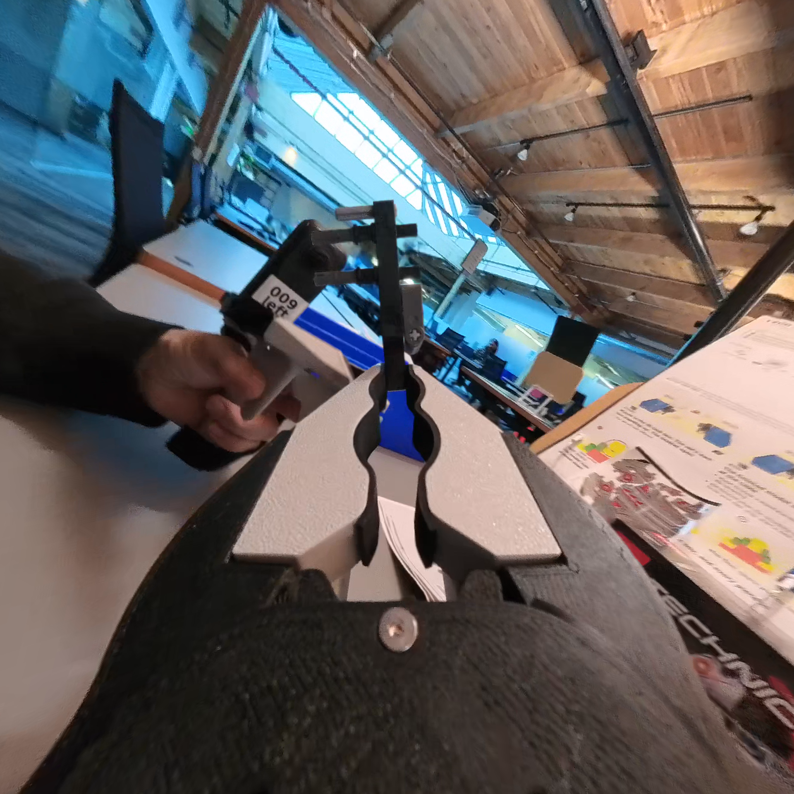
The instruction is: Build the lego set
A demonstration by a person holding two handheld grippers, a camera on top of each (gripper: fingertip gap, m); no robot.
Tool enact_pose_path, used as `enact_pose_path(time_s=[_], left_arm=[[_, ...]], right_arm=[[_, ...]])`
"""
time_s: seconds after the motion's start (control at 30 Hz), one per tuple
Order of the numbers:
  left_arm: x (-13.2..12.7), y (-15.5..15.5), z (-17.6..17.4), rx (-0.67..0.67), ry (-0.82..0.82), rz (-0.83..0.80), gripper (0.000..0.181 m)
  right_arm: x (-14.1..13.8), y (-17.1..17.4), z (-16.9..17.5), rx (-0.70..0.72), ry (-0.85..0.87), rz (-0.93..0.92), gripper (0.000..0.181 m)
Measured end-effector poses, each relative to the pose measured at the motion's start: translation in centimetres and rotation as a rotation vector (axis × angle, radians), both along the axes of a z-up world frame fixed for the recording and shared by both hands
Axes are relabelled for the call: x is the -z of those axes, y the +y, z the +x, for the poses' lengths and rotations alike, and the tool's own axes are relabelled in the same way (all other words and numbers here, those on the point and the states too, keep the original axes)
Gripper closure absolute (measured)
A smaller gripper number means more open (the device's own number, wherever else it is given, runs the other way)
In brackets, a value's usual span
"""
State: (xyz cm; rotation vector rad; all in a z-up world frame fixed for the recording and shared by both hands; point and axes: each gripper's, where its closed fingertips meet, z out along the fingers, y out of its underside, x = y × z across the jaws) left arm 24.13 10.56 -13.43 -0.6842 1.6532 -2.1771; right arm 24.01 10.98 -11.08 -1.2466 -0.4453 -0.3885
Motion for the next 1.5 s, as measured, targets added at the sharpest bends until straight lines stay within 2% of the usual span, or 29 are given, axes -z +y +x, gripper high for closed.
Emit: enact_pose_path(time_s=[0.07,0.17,0.27,0.47,0.7,0.77,0.83,0.87,0.93,1.07,1.23,1.3,1.5], left_arm=[[0.5,-0.1,-0.3,-0.032,-0.071,0.125,0.154],[0.9,-0.1,-1.0,-0.096,-0.244,0.338,0.152],[1.1,-0.9,-1.9,-0.078,-0.348,0.428,0.15],[0.3,-1.6,-3.4,-0.001,-0.387,0.379,0.155],[0.7,-1.4,-3.4,0.002,-0.39,0.42,0.157],[1.0,-1.2,-3.3,-0.004,-0.387,0.449,0.164],[1.1,-1.1,-3.2,-0.014,-0.385,0.468,0.181],[1.2,-1.1,-3.2,-0.016,-0.388,0.473,0.181],[1.2,-1.2,-3.3,-0.008,-0.394,0.47,0.164],[1.1,-1.4,-3.8,0.031,-0.377,0.454,0.146],[0.8,-1.8,-3.8,0.018,-0.389,0.442,0.148],[0.9,-1.8,-3.8,0.012,-0.39,0.45,0.157],[0.9,-1.7,-3.7,0.017,-0.374,0.453,0.157]], right_arm=[[-0.4,-0.4,-0.5,-0.076,0.044,0.019,0.176],[-0.2,-0.6,-1.4,-0.156,0.045,-0.009,0.176],[0.2,-0.7,-2.8,-0.272,0.083,-0.036,0.176],[1.1,-0.6,-4.0,-0.385,0.127,-0.093,0.176],[1.1,-0.7,-3.9,-0.423,0.191,-0.105,0.176],[1.1,-0.8,-3.9,-0.439,0.206,-0.106,0.176],[1.4,-0.6,-4.0,-0.431,0.187,-0.122,0.176],[1.5,-0.6,-4.3,-0.438,0.179,-0.128,0.176],[1.4,-0.5,-4.0,-0.415,0.177,-0.116,0.176],[0.8,-1.0,-3.4,-0.417,0.196,-0.091,0.176],[1.2,-0.8,-3.7,-0.425,0.193,-0.112,0.176],[1.6,-0.8,-4.1,-0.443,0.181,-0.137,0.176],[1.6,-0.7,-4.1,-0.451,0.203,-0.14,0.176]])
